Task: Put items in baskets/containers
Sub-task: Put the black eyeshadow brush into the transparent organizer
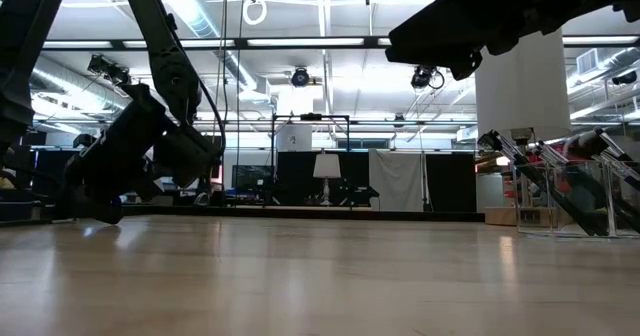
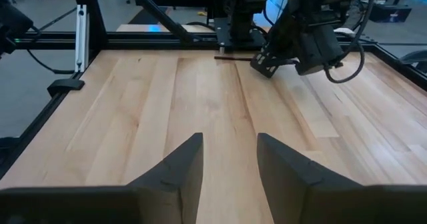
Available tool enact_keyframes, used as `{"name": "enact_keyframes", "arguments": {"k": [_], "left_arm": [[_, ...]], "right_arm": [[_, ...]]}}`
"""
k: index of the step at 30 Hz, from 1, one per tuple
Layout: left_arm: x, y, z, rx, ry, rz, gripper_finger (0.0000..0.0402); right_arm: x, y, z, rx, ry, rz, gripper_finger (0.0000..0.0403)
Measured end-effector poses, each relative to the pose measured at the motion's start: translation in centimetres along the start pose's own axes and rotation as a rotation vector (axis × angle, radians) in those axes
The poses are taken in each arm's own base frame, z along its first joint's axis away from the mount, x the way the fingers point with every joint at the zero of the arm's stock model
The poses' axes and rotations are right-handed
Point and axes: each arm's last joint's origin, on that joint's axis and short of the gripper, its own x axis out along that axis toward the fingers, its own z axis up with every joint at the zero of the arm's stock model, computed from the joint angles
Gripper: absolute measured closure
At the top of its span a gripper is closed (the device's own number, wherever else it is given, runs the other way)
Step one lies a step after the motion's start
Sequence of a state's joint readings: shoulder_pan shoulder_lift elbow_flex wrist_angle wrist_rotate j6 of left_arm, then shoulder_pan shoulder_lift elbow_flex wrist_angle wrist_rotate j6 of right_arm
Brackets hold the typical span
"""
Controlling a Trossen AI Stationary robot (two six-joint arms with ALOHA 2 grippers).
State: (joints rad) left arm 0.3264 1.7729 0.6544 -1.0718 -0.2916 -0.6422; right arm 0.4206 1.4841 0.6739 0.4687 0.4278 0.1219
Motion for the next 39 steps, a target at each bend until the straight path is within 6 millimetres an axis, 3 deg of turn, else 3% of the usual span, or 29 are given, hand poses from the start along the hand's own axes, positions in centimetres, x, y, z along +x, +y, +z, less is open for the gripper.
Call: {"name": "enact_keyframes", "arguments": {"k": [6,13,22,27,33,39], "left_arm": [[-0.5,-0.5,-0.2,0.032,-0.001,-0.016,0.0401],[-3.1,-0.7,-1.2,0.026,-0.108,-0.101,0.0401],[-7.3,0.3,-7.3,-0.113,-0.490,-0.299,0.0370],[-6.4,0.2,-10.5,-0.203,-0.573,-0.414,0.0299],[-4.7,-2.2,-11.8,-0.271,-0.702,-0.576,0.0196],[-2.5,-4.4,-12.0,-0.311,-0.800,-0.617,0.0183]], "right_arm": [[0.0,0.0,0.0,0.000,0.001,0.000,0.0262],[0.0,0.0,0.0,0.008,0.005,-0.001,0.0262],[0.0,0.0,-0.1,0.022,0.009,-0.002,0.0262],[0.0,0.0,-0.1,0.025,0.005,-0.001,0.0262],[0.0,0.0,0.1,0.032,-0.006,0.000,0.0262],[0.0,0.0,0.1,0.033,-0.013,0.001,0.0262]]}}
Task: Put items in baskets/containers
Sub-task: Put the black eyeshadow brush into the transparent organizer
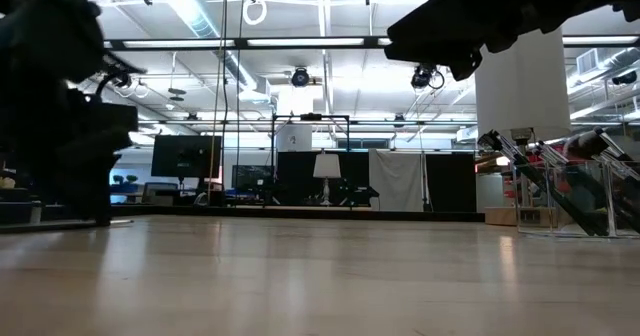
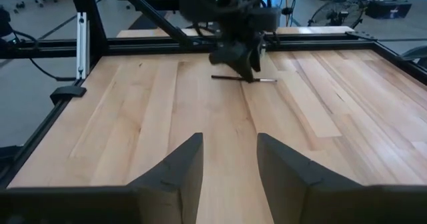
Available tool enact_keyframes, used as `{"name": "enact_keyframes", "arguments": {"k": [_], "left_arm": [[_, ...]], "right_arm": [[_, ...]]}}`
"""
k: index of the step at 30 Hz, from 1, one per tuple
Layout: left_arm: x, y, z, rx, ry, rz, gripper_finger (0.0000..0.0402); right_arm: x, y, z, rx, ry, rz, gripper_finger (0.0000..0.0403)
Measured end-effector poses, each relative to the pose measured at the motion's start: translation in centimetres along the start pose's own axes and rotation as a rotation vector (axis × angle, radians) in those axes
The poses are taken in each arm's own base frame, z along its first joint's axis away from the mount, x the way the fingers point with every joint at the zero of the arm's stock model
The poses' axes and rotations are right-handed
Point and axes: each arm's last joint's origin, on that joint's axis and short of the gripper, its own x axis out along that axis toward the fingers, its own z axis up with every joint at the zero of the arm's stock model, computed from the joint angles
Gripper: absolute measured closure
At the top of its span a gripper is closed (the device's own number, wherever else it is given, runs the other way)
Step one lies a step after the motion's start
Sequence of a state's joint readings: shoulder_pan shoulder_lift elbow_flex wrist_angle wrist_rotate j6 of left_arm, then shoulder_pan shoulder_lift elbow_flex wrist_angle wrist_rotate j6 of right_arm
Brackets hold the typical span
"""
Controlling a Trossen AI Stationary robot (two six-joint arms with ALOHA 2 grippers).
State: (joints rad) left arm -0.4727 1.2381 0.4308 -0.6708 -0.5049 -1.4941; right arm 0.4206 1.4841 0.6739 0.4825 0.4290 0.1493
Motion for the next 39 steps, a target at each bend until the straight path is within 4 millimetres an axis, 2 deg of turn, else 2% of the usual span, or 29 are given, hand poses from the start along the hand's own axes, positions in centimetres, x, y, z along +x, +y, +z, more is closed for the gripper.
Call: {"name": "enact_keyframes", "arguments": {"k": [5,10,21,26,34,39], "left_arm": [[1.1,0.2,-1.8,0.030,-0.072,0.015,0.0215],[1.5,0.2,-3.7,0.104,-0.198,-0.059,0.0260],[2.2,2.4,-6.3,0.030,-0.330,-0.295,0.0386],[2.2,2.2,-6.7,0.041,-0.339,-0.356,0.0390],[1.2,0.1,-7.0,0.078,-0.321,-0.483,0.0396],[0.6,-0.9,-6.7,0.116,-0.397,-0.539,0.0400]], "right_arm": [[0.0,0.0,0.0,0.013,-0.004,0.001,0.0262],[0.0,0.0,0.0,0.028,-0.004,0.000,0.0262],[0.0,0.0,0.2,0.082,-0.019,0.003,0.0262],[0.0,0.0,0.2,0.095,-0.019,0.003,0.0262],[0.1,-0.1,0.2,0.101,-0.019,-0.001,0.0262],[0.2,-0.5,0.3,0.140,-0.019,-0.016,0.0262]]}}
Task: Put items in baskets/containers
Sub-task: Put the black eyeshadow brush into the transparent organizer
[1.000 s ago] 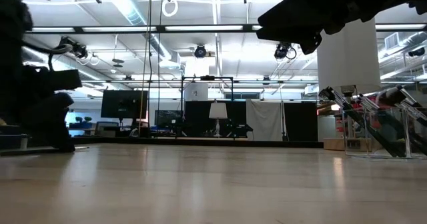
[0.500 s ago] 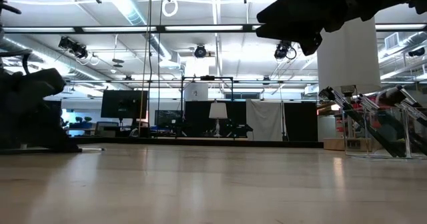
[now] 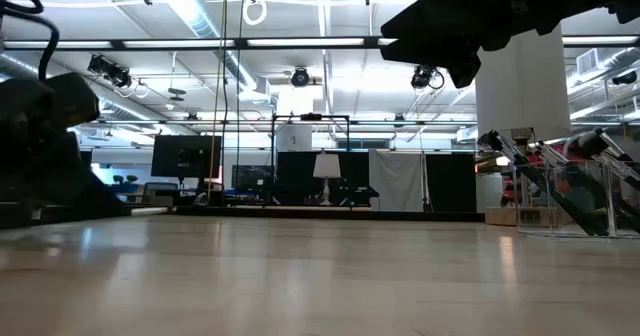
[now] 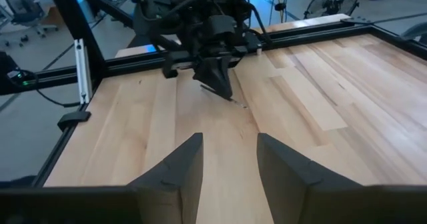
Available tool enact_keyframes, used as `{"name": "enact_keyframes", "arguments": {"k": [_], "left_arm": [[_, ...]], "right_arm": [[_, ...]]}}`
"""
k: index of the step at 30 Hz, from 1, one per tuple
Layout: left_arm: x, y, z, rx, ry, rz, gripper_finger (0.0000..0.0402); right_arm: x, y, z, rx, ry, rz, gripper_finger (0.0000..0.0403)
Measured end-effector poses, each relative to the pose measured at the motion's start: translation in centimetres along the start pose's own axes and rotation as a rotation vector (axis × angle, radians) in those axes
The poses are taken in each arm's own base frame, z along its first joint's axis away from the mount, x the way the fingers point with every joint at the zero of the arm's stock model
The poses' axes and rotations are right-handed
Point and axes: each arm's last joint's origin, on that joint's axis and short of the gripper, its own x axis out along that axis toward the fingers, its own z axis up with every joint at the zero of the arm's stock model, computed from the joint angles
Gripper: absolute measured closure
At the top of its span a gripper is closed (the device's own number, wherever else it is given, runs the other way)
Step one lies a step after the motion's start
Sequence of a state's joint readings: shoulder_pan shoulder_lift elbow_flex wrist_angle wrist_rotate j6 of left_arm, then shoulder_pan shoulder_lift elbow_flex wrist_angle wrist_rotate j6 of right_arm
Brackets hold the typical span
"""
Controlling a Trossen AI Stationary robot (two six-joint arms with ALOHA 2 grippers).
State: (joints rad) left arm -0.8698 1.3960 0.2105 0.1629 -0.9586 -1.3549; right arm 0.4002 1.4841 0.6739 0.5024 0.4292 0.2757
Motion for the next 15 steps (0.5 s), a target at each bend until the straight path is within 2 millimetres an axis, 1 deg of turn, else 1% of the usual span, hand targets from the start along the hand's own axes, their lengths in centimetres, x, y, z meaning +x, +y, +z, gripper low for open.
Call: {"name": "enact_keyframes", "arguments": {"k": [2,8,15], "left_arm": [[0.2,-0.2,0.2,0.025,-0.015,-0.003,0.0400],[0.8,0.1,0.8,0.066,-0.042,0.042,0.0400],[1.6,0.4,1.3,0.084,-0.015,0.083,0.0400]], "right_arm": [[0.1,-0.2,0.0,0.006,-0.001,-0.006,0.0262],[0.2,-0.5,0.1,0.009,-0.002,-0.018,0.0262],[0.2,-0.5,0.1,0.010,-0.003,-0.019,0.0262]]}}
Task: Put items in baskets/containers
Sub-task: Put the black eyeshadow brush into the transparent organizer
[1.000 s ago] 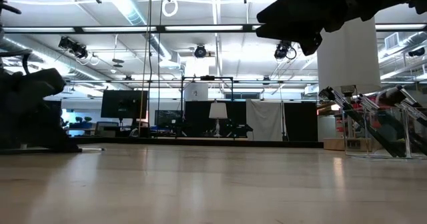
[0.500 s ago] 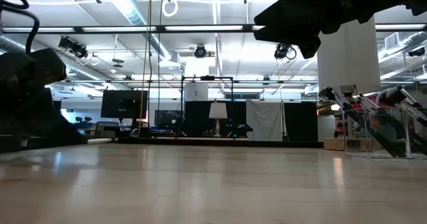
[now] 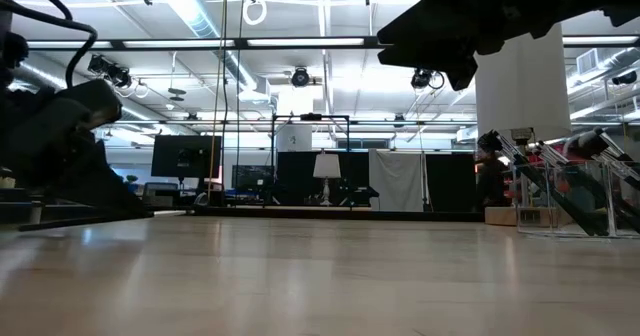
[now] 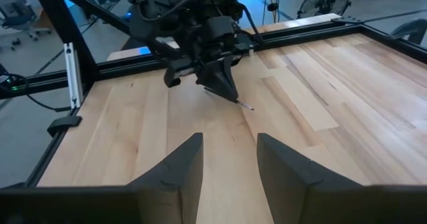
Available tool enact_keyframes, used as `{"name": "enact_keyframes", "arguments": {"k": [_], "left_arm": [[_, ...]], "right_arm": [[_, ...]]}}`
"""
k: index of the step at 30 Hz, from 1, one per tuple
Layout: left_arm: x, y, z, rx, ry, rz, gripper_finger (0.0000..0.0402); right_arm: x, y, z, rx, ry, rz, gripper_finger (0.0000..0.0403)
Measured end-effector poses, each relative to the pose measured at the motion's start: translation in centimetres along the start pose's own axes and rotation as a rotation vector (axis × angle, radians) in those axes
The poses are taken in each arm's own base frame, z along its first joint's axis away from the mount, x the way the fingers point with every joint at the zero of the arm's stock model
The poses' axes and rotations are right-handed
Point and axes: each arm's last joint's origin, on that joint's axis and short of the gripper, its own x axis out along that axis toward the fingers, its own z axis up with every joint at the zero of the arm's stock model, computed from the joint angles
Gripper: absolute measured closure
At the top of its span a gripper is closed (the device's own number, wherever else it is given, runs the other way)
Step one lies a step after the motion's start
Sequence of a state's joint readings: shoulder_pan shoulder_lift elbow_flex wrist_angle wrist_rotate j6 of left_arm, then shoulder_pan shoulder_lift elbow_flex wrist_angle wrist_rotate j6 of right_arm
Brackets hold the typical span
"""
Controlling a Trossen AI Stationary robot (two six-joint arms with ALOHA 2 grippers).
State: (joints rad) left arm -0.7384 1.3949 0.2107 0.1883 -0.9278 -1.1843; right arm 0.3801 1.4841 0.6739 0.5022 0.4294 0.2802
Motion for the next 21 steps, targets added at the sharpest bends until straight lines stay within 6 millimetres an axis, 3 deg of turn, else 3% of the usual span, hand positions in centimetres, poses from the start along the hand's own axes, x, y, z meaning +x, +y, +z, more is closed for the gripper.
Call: {"name": "enact_keyframes", "arguments": {"k": [9,21], "left_arm": [[0.51,0.28,0.28,0.008,0.023,0.022,0.0395],[0.57,0.46,0.33,0.086,0.010,0.042,0.0297]], "right_arm": [[0.00,0.00,0.00,0.000,0.000,0.000,0.0262],[0.01,0.00,-0.01,-0.001,0.001,0.000,0.0262]]}}
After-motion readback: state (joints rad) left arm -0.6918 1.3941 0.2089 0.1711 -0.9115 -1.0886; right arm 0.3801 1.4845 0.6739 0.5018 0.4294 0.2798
